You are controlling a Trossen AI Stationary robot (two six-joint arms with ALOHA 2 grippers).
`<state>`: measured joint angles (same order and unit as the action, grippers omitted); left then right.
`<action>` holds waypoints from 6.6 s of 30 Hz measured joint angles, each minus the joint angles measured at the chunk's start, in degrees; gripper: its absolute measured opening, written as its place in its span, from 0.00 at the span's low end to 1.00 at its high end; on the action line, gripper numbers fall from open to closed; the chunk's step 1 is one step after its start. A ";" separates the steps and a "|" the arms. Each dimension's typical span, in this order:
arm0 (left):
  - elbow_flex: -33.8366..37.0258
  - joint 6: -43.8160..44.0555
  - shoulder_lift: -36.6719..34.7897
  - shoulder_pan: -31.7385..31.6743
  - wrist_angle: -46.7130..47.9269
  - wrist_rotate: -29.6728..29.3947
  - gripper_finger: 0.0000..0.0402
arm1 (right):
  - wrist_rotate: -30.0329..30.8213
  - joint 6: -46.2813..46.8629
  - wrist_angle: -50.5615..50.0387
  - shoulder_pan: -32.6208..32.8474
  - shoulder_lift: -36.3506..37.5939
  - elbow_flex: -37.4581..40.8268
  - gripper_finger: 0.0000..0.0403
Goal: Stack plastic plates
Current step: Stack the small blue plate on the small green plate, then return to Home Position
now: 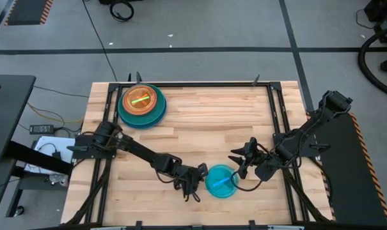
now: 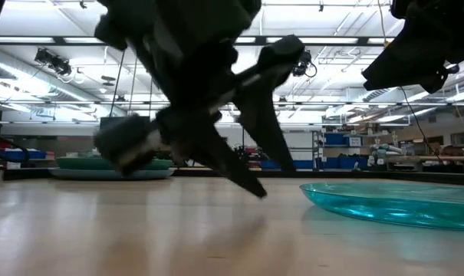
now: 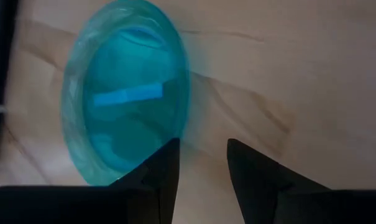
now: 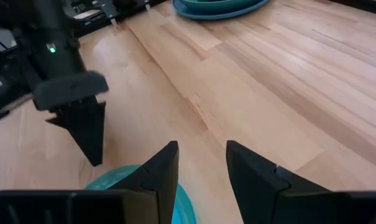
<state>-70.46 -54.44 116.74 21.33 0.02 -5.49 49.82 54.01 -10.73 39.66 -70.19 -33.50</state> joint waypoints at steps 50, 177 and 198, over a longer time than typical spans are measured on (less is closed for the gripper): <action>0.14 1.95 -3.31 -0.01 1.51 -4.88 0.00 | -1.48 -0.21 1.44 0.15 0.00 0.02 0.36; 33.45 48.22 -63.96 -40.20 15.80 0.45 0.28 | -24.98 -39.07 16.35 -27.21 27.59 13.18 0.25; 53.91 49.41 -91.61 -32.75 -3.17 0.73 0.28 | -25.38 -34.72 -2.30 -36.40 68.38 20.06 0.22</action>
<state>-16.55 -5.04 25.13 -11.42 -3.16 -4.77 24.43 19.29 -13.03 3.26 -1.82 -13.43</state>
